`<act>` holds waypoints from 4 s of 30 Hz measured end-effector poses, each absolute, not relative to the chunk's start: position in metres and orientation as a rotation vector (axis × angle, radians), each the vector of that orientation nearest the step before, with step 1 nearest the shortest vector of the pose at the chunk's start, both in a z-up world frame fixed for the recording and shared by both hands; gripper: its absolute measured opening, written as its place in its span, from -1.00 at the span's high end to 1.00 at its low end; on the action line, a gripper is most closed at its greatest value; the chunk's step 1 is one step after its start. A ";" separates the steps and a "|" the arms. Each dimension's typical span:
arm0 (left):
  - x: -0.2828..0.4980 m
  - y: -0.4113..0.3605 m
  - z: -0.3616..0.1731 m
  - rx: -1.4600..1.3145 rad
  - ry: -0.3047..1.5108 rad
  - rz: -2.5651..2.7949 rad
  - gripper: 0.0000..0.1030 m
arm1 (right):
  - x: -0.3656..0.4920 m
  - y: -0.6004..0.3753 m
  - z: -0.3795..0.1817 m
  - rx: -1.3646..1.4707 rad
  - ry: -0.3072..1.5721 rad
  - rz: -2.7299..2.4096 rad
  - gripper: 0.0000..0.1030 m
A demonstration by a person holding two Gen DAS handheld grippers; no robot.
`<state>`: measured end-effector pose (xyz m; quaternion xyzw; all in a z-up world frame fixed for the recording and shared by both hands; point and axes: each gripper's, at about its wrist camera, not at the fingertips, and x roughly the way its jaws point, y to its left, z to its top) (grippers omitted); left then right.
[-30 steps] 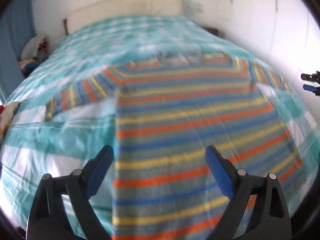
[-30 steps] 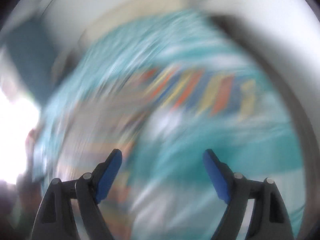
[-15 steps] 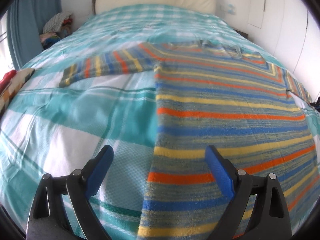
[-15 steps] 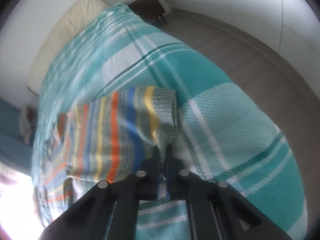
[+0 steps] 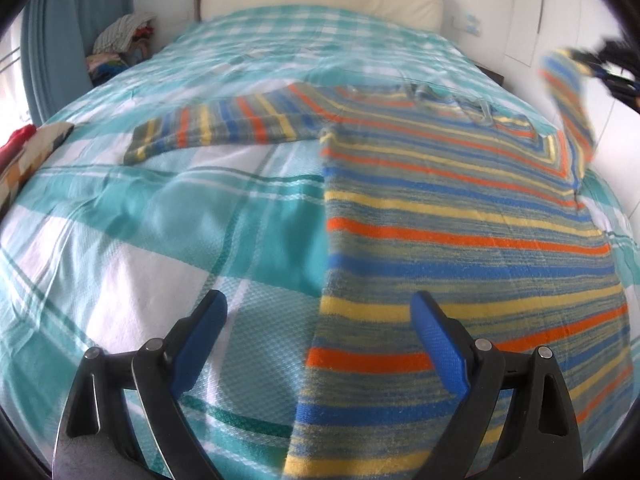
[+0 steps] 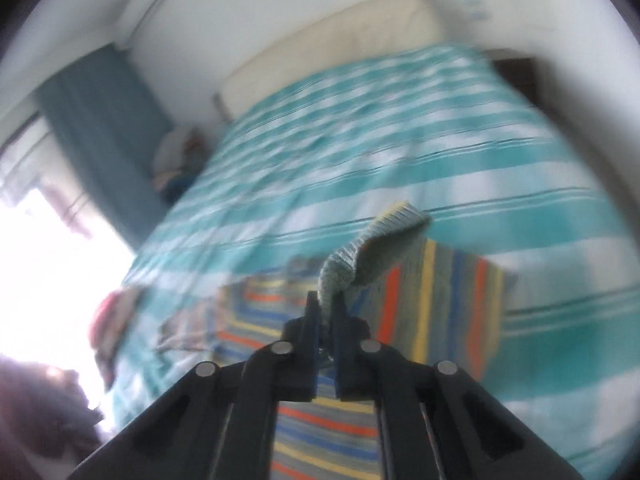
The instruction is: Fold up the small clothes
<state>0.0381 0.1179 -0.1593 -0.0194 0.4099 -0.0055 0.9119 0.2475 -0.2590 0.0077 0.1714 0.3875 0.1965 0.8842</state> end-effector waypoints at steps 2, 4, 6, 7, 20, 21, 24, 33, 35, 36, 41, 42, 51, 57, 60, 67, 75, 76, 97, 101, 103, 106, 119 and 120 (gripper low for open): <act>0.039 0.121 -0.160 -0.054 0.851 -0.012 -0.82 | 0.261 -0.235 -0.010 0.421 0.856 0.477 -0.40; 0.039 0.124 -0.160 -0.067 0.855 -0.013 -0.82 | 0.267 -0.225 -0.027 0.506 0.864 0.524 -0.71; 0.040 0.125 -0.160 -0.075 0.857 -0.012 -0.82 | 0.268 -0.220 -0.041 0.530 0.876 0.519 -0.71; 0.041 0.126 -0.160 -0.078 0.860 -0.012 -0.82 | 0.264 -0.223 -0.047 0.528 0.886 0.503 -0.71; 0.044 0.115 -0.173 -0.003 0.899 0.017 -0.97 | 0.153 -0.323 -0.125 0.246 1.010 0.129 -0.47; 0.045 0.114 -0.175 0.005 0.905 0.021 -0.98 | 0.137 -0.320 -0.117 0.243 0.986 0.168 -0.47; 0.045 0.112 -0.177 0.017 0.910 0.028 -0.99 | 0.085 -0.293 -0.104 0.181 0.948 0.297 -0.47; 0.039 0.105 -0.181 0.069 0.909 0.073 -0.99 | -0.016 -0.237 -0.155 -0.069 0.943 0.255 -0.64; 0.038 0.106 -0.181 0.064 0.906 0.077 -0.99 | -0.021 -0.234 -0.156 -0.085 0.932 0.211 -0.71; 0.037 0.106 -0.181 0.065 0.902 0.079 -0.99 | -0.023 -0.235 -0.153 -0.069 0.923 0.194 -0.71; 0.036 0.103 -0.182 0.084 0.887 0.089 -0.99 | -0.036 -0.231 -0.129 -0.081 0.786 0.166 -0.71; 0.036 0.102 -0.182 0.087 0.886 0.090 -0.99 | -0.038 -0.229 -0.126 -0.085 0.763 0.171 -0.71; 0.036 0.102 -0.182 0.089 0.884 0.092 -0.99 | -0.035 -0.202 -0.156 -0.133 0.819 0.234 -0.72; 0.036 0.102 -0.182 0.089 0.884 0.092 -0.99 | -0.035 -0.209 -0.164 -0.088 0.824 0.229 -0.82; 0.036 0.102 -0.182 0.088 0.884 0.092 -0.99 | -0.036 -0.205 -0.166 -0.106 0.819 0.222 -0.85; 0.036 0.102 -0.182 0.088 0.884 0.093 -0.99 | -0.035 -0.205 -0.168 -0.112 0.816 0.218 -0.92; 0.036 0.102 -0.182 0.086 0.886 0.092 -0.99 | -0.033 -0.204 -0.170 -0.121 0.812 0.208 -0.95; 0.036 0.102 -0.181 0.086 0.893 0.087 -0.99 | -0.033 -0.204 -0.170 -0.122 0.811 0.207 -0.96; 0.245 0.350 -0.164 -0.437 1.037 0.209 -0.10 | -0.035 -0.202 -0.171 -0.130 0.809 0.197 -0.99; 0.254 0.315 -0.139 -0.339 1.013 0.202 0.96 | -0.034 -0.203 -0.171 -0.132 0.806 0.196 -0.99; 0.256 0.289 -0.102 -0.310 0.938 0.123 0.97 | -0.034 -0.203 -0.171 -0.133 0.806 0.196 -0.99; 0.251 0.210 -0.039 -0.188 0.841 -0.060 0.97 | -0.033 -0.203 -0.170 -0.133 0.807 0.196 -0.99; 0.251 -0.057 -0.075 -0.042 1.000 -0.441 -0.57 | -0.033 -0.203 -0.170 -0.134 0.807 0.196 -0.99; 0.248 -0.052 -0.077 -0.039 1.014 -0.421 -0.57 | -0.034 -0.203 -0.170 -0.135 0.808 0.195 -0.99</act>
